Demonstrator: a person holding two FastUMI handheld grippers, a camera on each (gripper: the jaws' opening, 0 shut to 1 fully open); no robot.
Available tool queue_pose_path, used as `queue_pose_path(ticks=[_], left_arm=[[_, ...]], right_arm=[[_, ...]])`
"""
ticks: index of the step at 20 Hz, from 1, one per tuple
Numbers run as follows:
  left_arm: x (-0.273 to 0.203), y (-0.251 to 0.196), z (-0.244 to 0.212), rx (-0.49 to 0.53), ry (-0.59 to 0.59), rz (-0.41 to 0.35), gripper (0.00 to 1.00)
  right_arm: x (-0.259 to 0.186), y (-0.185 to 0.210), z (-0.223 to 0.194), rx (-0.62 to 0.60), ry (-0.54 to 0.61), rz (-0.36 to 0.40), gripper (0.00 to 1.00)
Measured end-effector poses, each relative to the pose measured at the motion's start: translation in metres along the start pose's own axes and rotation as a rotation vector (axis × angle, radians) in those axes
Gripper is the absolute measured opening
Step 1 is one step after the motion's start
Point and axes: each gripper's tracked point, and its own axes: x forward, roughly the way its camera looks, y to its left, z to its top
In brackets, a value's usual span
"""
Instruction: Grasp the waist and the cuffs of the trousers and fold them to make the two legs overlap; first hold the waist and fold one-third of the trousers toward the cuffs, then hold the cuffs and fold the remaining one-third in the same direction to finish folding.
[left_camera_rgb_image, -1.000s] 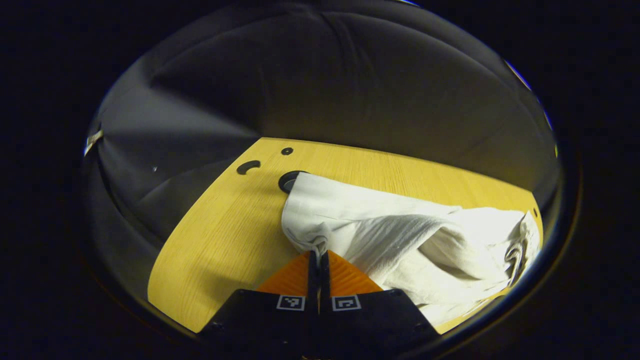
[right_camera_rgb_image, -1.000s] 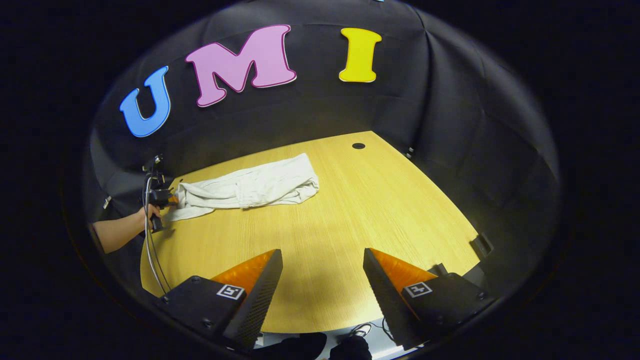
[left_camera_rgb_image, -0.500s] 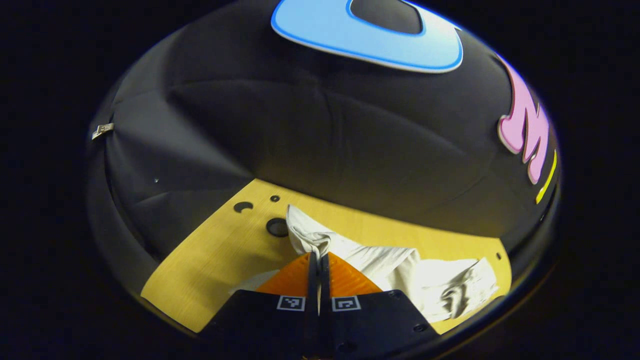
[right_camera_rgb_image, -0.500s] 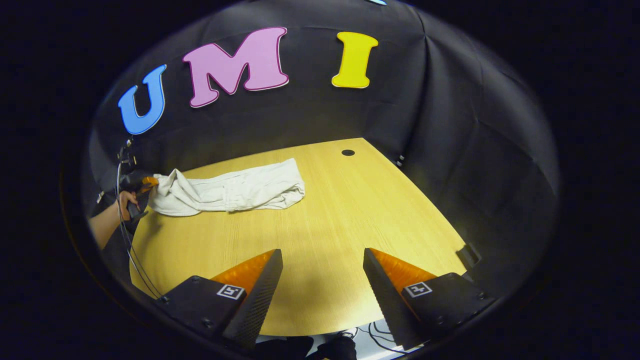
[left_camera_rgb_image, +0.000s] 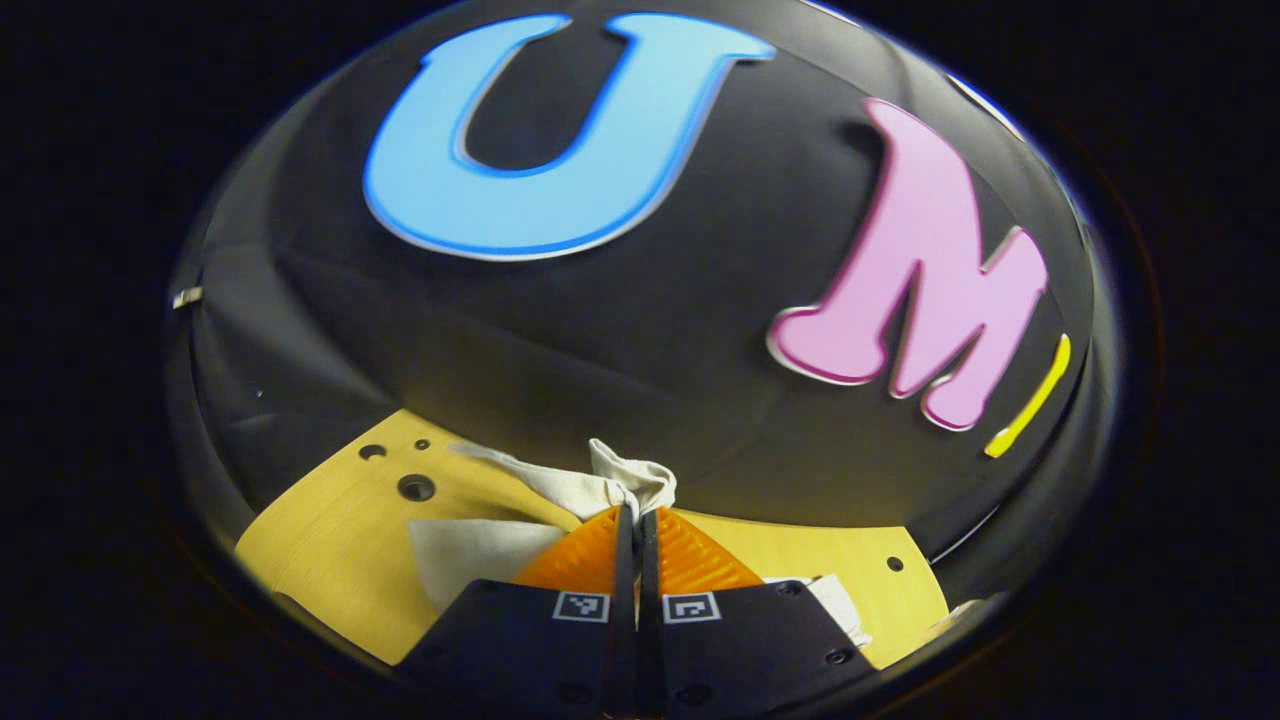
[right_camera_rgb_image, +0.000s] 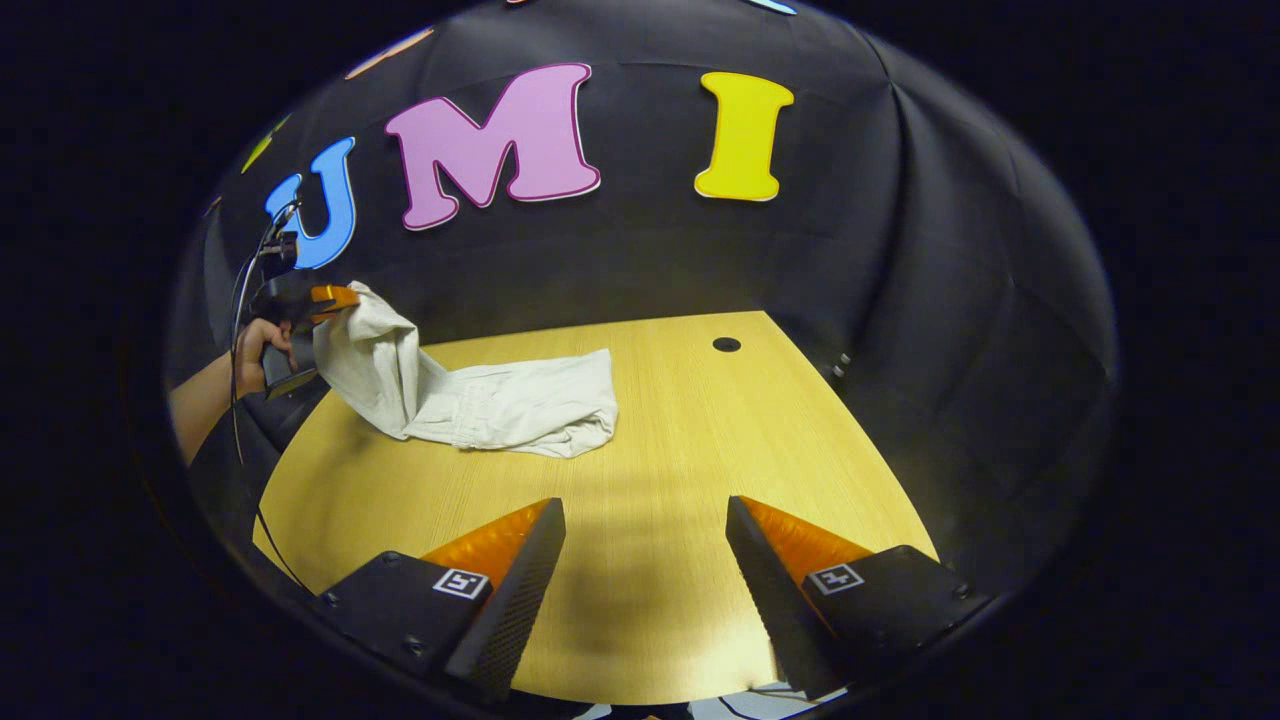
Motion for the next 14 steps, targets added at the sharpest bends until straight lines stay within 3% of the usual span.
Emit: queue_pose_path(ticks=[8, 14], left_arm=[[0.006, -0.157, -0.029, 0.066, 0.018, -0.124, 0.05], [0.026, -0.228, -0.096, 0.092, 0.112, -0.151, 0.05]], right_arm=[[0.016, -0.047, 0.012, 0.059, -0.031, 0.059, 0.99], [0.022, -0.061, 0.011, 0.053, -0.045, 0.098, 0.99]])
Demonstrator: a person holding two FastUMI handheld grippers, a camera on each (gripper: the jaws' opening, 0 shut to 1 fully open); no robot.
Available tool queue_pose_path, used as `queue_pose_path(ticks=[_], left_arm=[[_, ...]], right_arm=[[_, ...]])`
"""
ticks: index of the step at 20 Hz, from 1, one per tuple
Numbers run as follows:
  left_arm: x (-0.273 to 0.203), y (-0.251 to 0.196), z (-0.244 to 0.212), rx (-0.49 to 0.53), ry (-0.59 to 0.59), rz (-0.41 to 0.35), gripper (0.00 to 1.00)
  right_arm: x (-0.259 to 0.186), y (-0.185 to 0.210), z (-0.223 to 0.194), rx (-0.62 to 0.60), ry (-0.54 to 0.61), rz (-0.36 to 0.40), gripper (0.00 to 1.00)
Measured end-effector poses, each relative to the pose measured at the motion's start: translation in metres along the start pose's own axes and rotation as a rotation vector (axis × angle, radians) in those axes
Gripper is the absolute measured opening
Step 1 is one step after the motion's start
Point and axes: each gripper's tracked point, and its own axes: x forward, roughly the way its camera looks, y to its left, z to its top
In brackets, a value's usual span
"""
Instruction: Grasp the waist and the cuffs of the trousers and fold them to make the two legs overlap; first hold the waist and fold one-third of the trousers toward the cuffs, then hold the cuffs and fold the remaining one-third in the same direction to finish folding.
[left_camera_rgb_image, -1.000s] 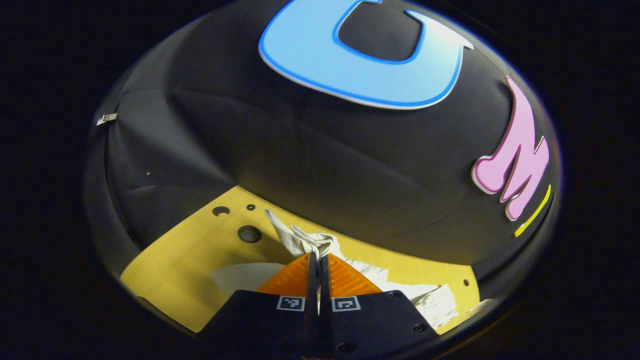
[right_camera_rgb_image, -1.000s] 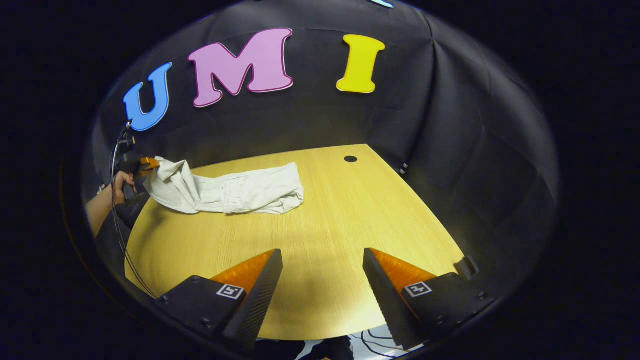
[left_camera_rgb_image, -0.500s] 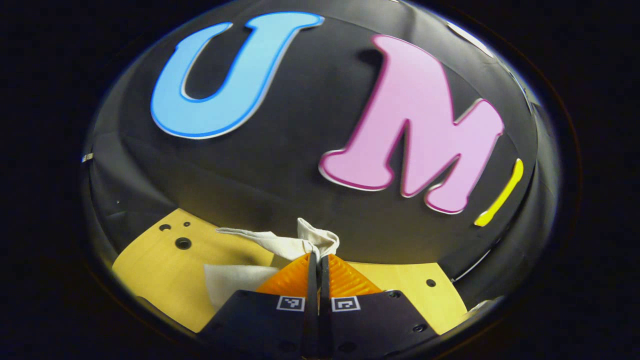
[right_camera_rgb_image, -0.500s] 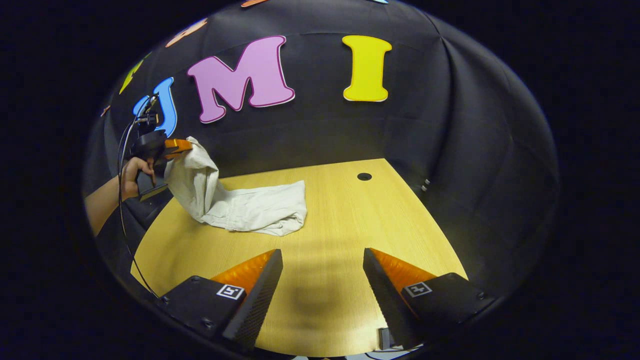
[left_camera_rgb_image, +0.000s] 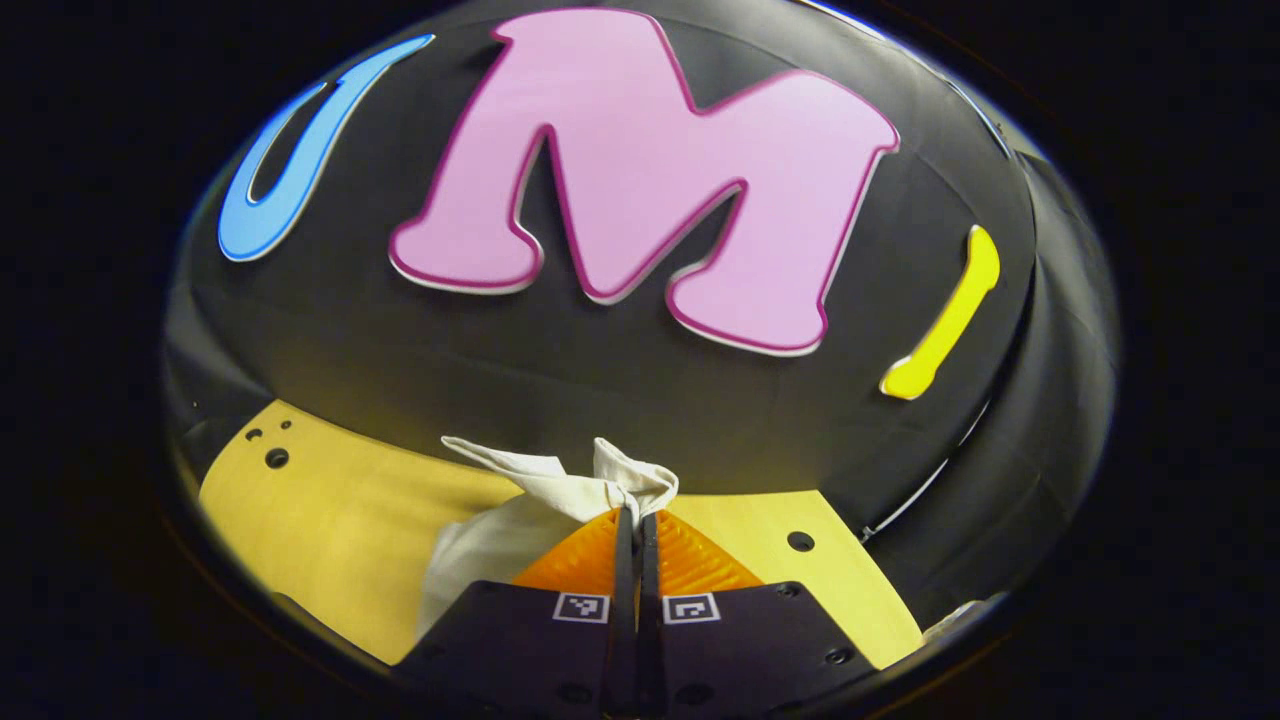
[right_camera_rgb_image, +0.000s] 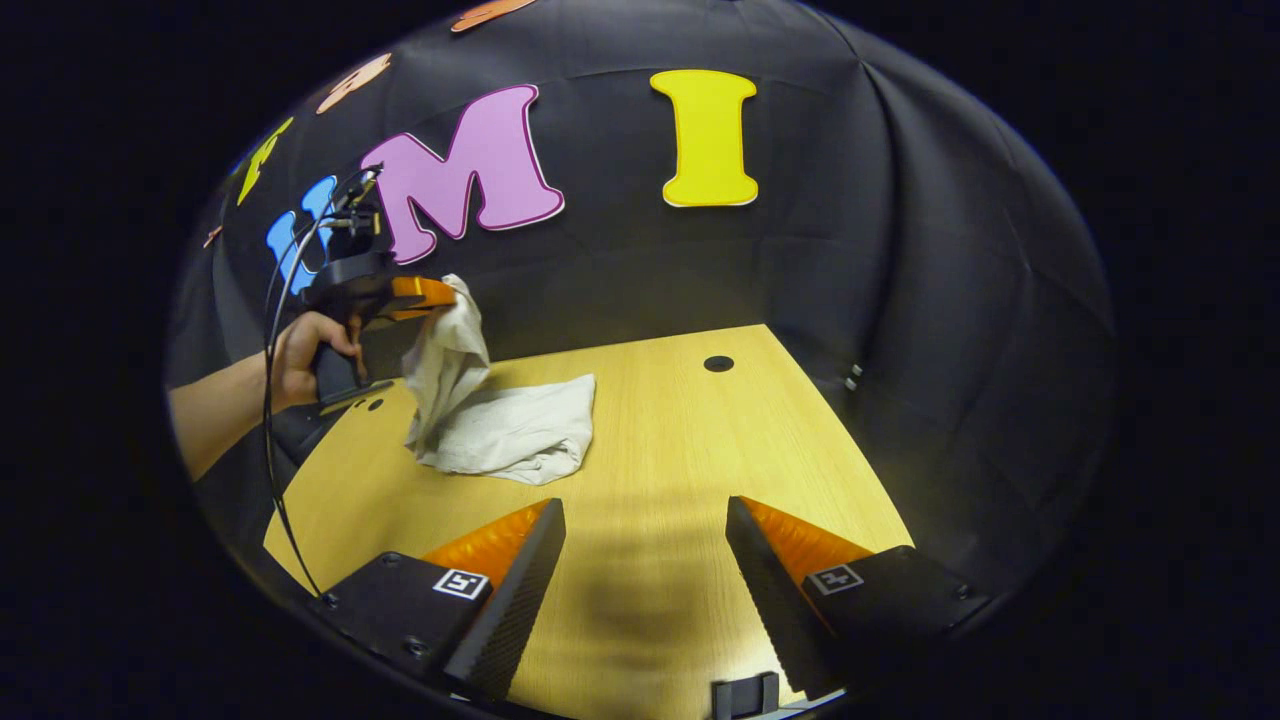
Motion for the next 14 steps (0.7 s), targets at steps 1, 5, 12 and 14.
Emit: queue_pose_path(ticks=[1, 5, 12, 14], left_arm=[[0.005, -0.008, -0.01, -0.007, 0.018, 0.006, 0.06], [0.022, -0.031, -0.048, 0.005, 0.095, 0.032, 0.08], [0.036, -0.07, -0.072, -0.013, 0.166, -0.032, 0.27], [0.022, -0.072, -0.068, 0.001, 0.16, -0.053, 0.66]], right_arm=[[0.0, -0.001, 0.002, 0.003, -0.005, 0.01, 0.99], [-0.002, -0.006, 0.007, -0.073, -0.026, 0.038, 0.99], [-0.011, -0.008, 0.006, -0.074, -0.043, 0.049, 0.99], [-0.012, -0.008, 0.007, -0.066, -0.044, 0.046, 0.99]])
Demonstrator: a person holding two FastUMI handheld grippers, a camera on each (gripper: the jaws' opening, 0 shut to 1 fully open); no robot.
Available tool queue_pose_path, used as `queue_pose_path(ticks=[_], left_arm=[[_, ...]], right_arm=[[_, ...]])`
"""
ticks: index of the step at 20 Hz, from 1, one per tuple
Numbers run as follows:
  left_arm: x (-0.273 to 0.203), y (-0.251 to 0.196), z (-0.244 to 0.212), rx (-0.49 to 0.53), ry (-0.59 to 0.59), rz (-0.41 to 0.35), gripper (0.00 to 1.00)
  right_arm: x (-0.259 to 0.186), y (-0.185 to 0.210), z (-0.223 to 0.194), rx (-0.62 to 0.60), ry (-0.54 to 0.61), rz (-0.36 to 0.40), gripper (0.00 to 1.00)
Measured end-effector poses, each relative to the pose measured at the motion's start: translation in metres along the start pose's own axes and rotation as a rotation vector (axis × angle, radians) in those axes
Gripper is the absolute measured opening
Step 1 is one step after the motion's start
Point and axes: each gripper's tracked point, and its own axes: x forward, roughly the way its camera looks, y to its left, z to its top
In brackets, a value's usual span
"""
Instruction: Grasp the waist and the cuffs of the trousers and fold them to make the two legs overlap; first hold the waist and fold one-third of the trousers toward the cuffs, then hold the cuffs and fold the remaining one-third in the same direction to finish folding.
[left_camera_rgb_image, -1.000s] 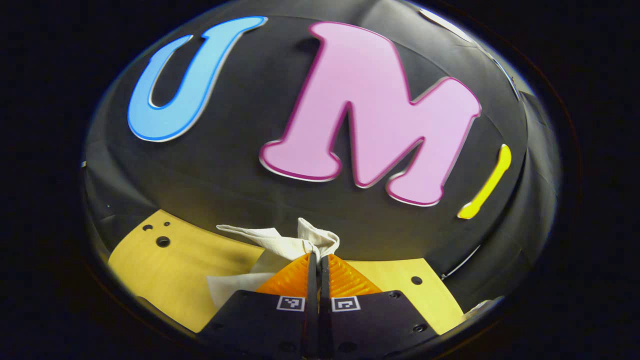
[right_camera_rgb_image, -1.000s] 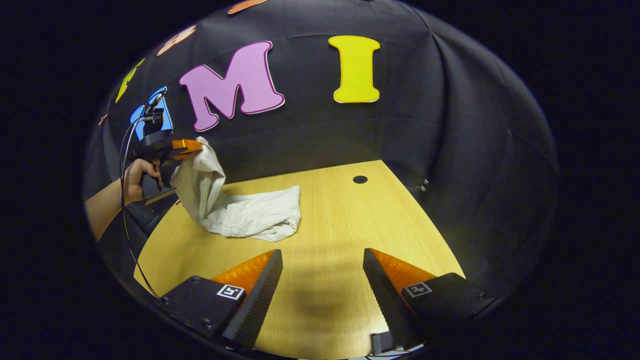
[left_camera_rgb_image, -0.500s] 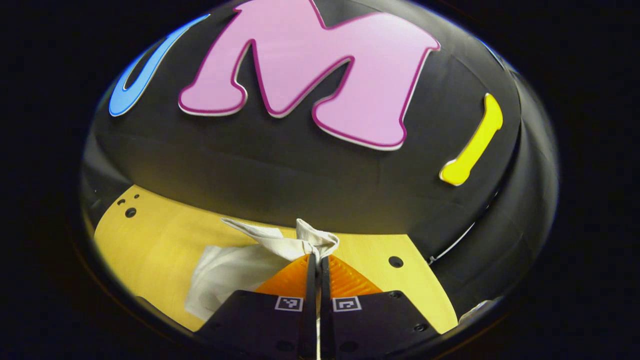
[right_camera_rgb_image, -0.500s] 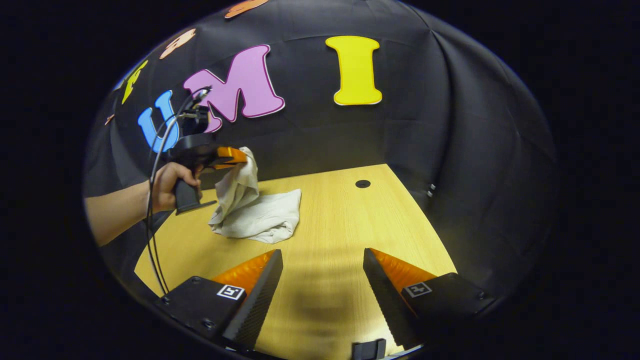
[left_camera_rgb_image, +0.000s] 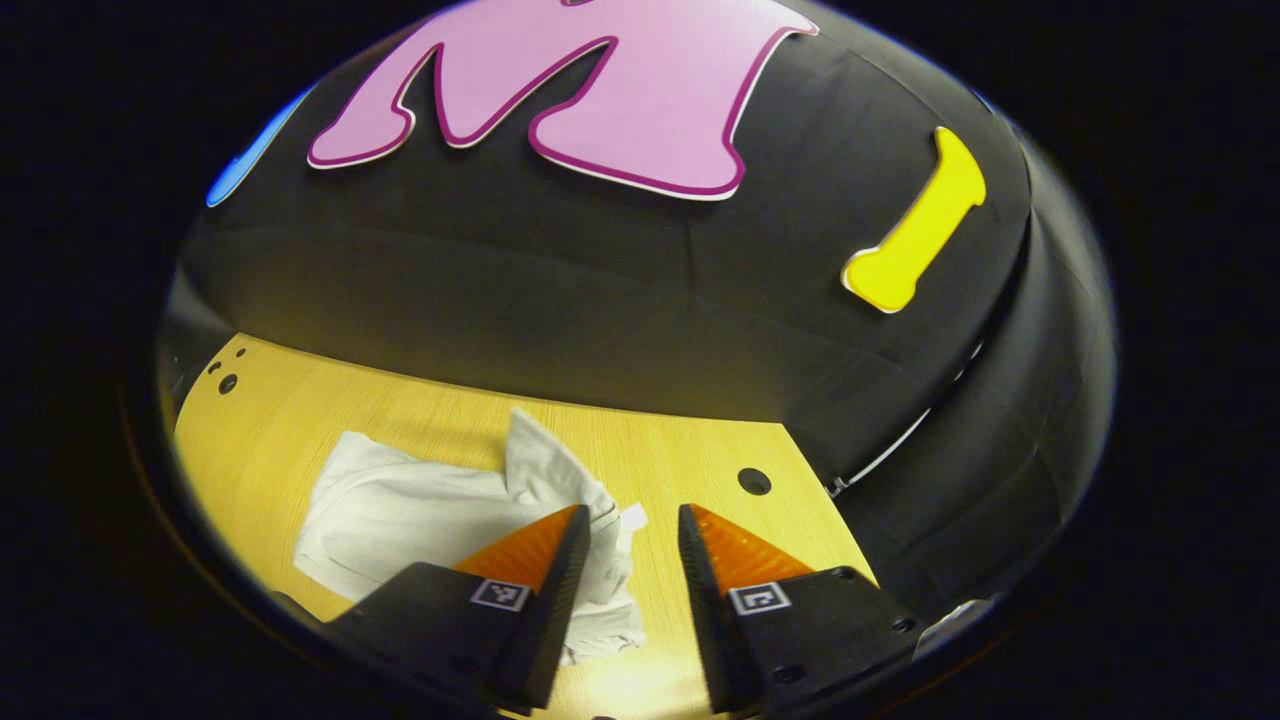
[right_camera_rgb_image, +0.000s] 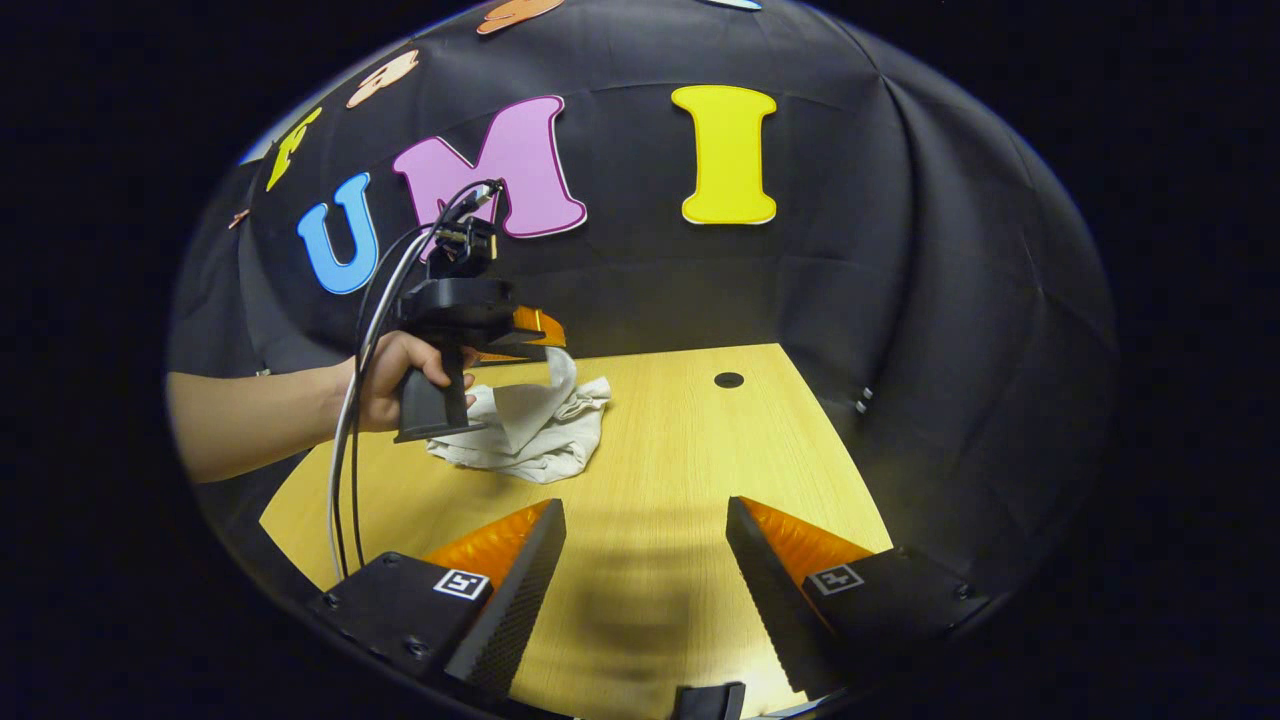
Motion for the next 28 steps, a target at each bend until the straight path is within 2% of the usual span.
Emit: queue_pose_path(ticks=[1, 2, 3, 5, 9, 15, 19, 24, 28], left_arm=[[-0.01, 0.001, 0.002, 0.003, -0.01, -0.007, 0.63], [-0.024, 0.005, 0.004, 0.007, -0.018, -0.01, 0.7], [-0.038, 0.012, 0.004, 0.014, -0.03, 0.007, 0.87], [-0.072, 0.03, 0.01, 0.02, -0.071, 0.058, 0.96], [-0.156, 0.056, 0.007, -0.003, -0.144, 0.081, 0.96], [-0.279, 0.12, -0.017, -0.03, -0.201, 0.146, 0.96], [-0.348, 0.148, -0.028, 0.039, -0.253, 0.195, 0.96], [-0.398, 0.164, -0.048, 0.101, -0.326, 0.258, 0.96], [-0.42, 0.18, -0.072, 0.117, -0.325, 0.301, 0.96]], right_arm=[[0.0, 0.001, 0.001, 0.006, -0.002, 0.0, 0.99], [-0.002, 0.001, 0.002, 0.014, -0.008, 0.0, 0.99], [-0.003, 0.003, 0.005, 0.023, -0.015, -0.001, 0.99], [-0.004, 0.011, 0.008, 0.034, -0.027, -0.009, 0.99], [-0.01, 0.037, 0.018, 0.047, -0.046, -0.018, 0.99], [-0.039, 0.087, 0.029, 0.097, -0.088, -0.03, 0.99], [-0.066, 0.127, 0.036, 0.058, -0.128, -0.033, 0.99], [-0.087, 0.176, 0.044, -0.018, -0.207, -0.023, 0.99], [-0.102, 0.204, 0.035, -0.047, -0.23, -0.019, 0.99]])
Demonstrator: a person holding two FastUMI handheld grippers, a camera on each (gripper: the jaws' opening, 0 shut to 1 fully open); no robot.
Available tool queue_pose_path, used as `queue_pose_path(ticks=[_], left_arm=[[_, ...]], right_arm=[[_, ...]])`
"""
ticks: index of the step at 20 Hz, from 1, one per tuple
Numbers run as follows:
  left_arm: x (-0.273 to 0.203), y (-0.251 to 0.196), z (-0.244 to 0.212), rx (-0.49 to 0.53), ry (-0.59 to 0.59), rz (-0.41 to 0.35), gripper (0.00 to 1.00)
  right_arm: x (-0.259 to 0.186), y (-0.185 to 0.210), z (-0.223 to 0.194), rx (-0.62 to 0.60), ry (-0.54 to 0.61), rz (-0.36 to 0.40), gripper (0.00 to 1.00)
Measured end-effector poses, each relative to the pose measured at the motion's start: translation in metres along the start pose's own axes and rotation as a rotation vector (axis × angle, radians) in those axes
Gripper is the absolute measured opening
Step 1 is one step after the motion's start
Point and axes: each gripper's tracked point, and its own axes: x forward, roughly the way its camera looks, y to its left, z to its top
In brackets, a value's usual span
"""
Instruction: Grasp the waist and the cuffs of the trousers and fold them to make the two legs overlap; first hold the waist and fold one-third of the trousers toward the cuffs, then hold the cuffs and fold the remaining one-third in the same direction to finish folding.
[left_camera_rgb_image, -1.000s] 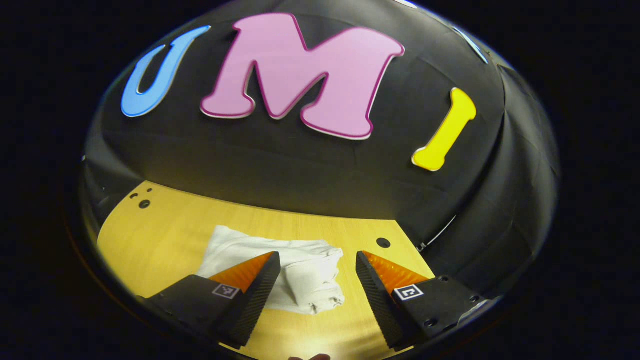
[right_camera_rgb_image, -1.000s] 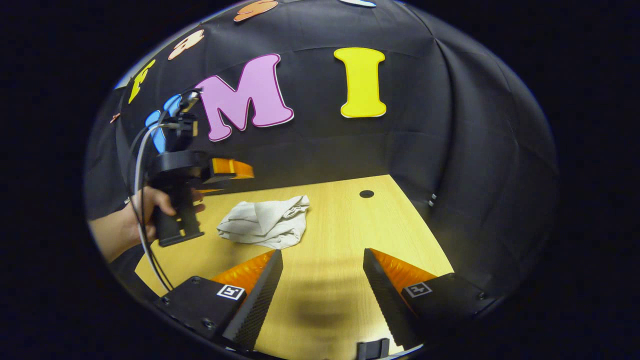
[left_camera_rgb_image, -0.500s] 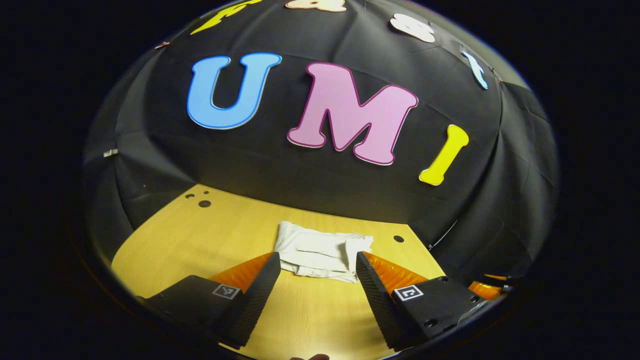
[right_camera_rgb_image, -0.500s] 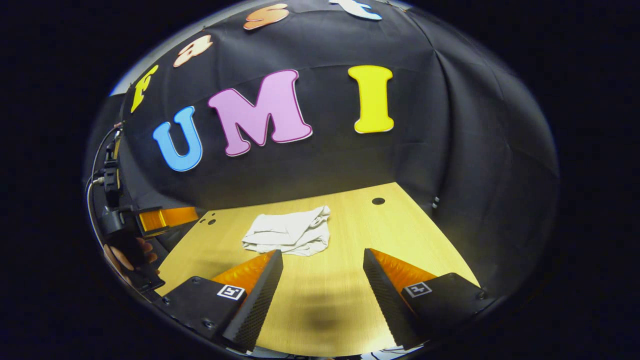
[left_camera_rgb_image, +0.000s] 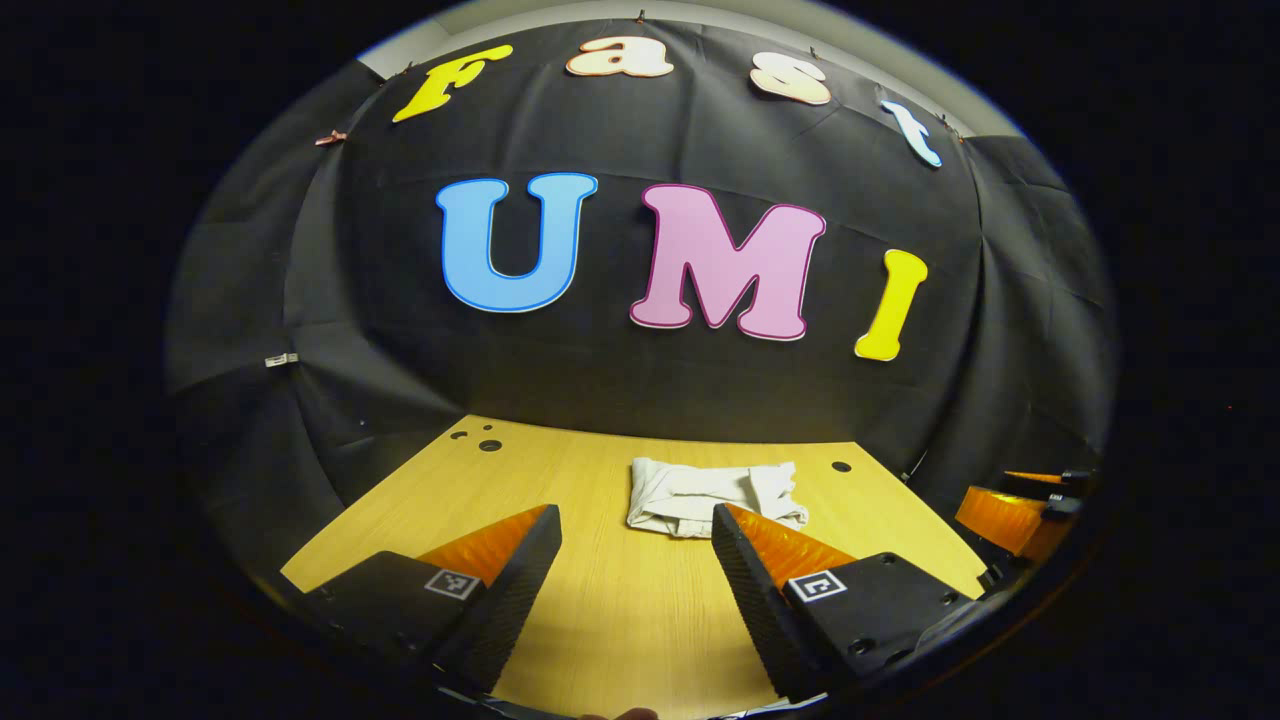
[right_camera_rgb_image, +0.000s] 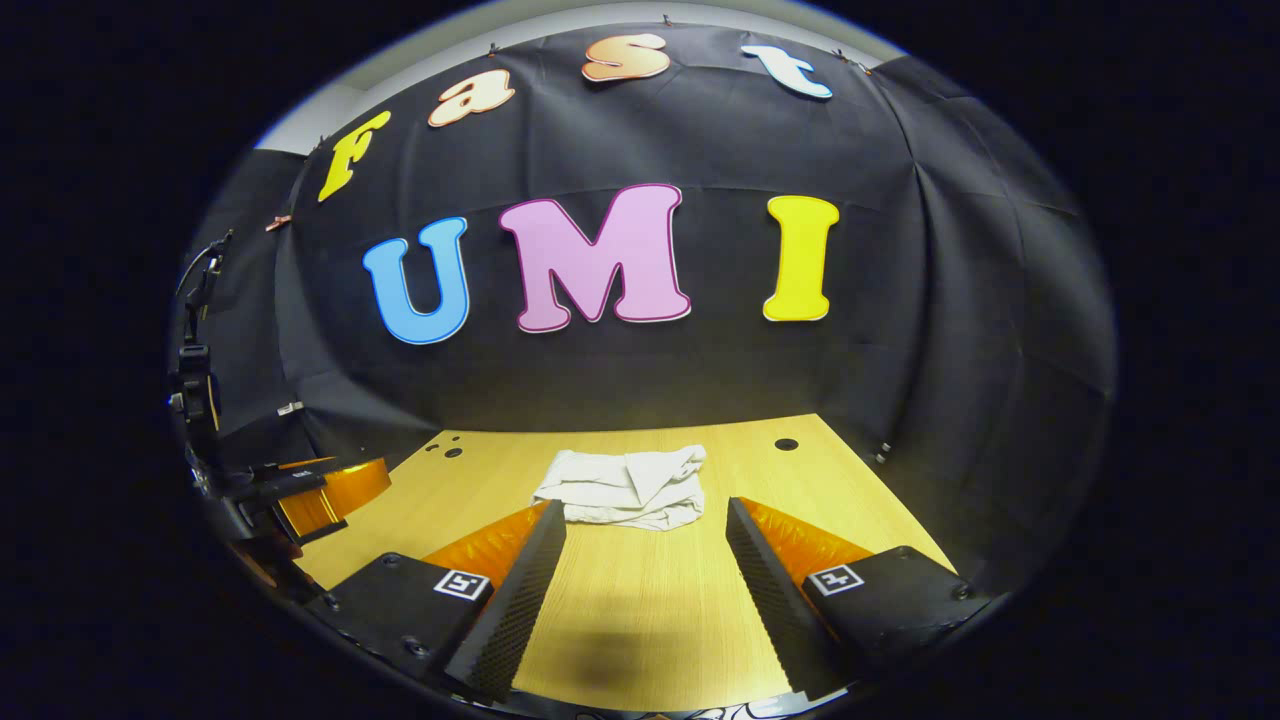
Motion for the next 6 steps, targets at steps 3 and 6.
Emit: queue_pose_path(ticks=[3, 6], left_arm=[[-0.016, 0.007, -0.014, 0.015, 0.012, -0.01, 0.96], [-0.023, 0.012, -0.026, 0.034, 0.033, -0.029, 0.96]], right_arm=[[-0.01, 0.012, -0.012, -0.011, 0.014, -0.014, 0.99], [-0.018, 0.025, -0.027, 0.024, 0.042, -0.017, 0.99]])
